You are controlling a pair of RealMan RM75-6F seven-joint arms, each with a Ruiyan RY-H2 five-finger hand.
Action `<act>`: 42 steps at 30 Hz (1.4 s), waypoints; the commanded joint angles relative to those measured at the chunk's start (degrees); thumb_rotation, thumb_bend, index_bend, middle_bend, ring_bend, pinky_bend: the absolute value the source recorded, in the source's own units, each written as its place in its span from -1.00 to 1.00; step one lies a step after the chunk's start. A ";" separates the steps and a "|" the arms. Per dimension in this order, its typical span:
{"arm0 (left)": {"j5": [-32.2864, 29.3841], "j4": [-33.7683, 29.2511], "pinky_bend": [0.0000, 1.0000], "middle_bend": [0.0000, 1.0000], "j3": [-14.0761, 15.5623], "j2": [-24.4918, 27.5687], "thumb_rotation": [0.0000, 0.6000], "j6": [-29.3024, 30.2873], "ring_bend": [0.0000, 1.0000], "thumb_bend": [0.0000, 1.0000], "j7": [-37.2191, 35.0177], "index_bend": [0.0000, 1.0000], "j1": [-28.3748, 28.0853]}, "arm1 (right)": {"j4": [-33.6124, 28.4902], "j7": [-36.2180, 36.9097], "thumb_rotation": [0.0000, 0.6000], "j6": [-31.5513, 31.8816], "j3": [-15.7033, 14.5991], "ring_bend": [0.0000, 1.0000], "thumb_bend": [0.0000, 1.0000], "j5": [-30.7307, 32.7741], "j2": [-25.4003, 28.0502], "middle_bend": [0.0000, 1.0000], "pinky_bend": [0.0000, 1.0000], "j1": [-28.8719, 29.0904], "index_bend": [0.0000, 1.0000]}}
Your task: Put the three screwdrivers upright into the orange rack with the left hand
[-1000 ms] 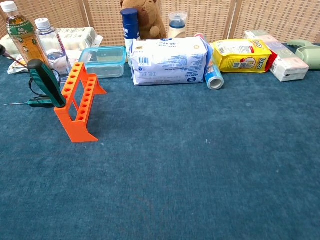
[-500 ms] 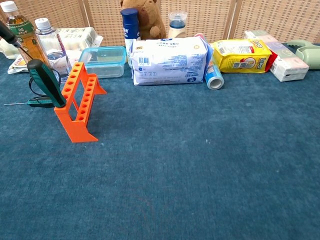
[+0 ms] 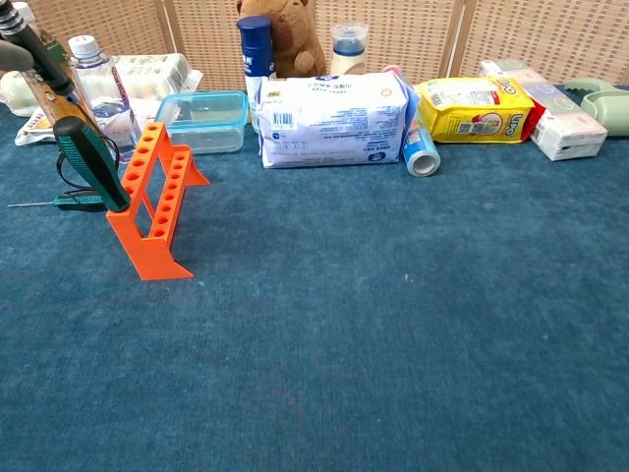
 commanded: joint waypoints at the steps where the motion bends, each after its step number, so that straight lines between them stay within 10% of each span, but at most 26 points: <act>1: -1.15 -0.20 0.97 0.78 -0.25 -0.71 1.00 -0.20 1.00 -0.24 0.71 0.26 -0.32 | 0.00 0.09 1.00 0.00 -0.01 -0.99 -0.97 -0.01 0.04 -0.94 -0.96 0.00 -1.00; 42: -2.65 -0.42 0.97 0.78 -2.90 -4.10 1.00 -0.34 1.00 -0.24 5.71 0.26 2.80 | 0.33 0.85 1.00 -0.05 0.14 -0.99 -0.97 0.32 0.20 -0.94 -0.96 0.03 -1.00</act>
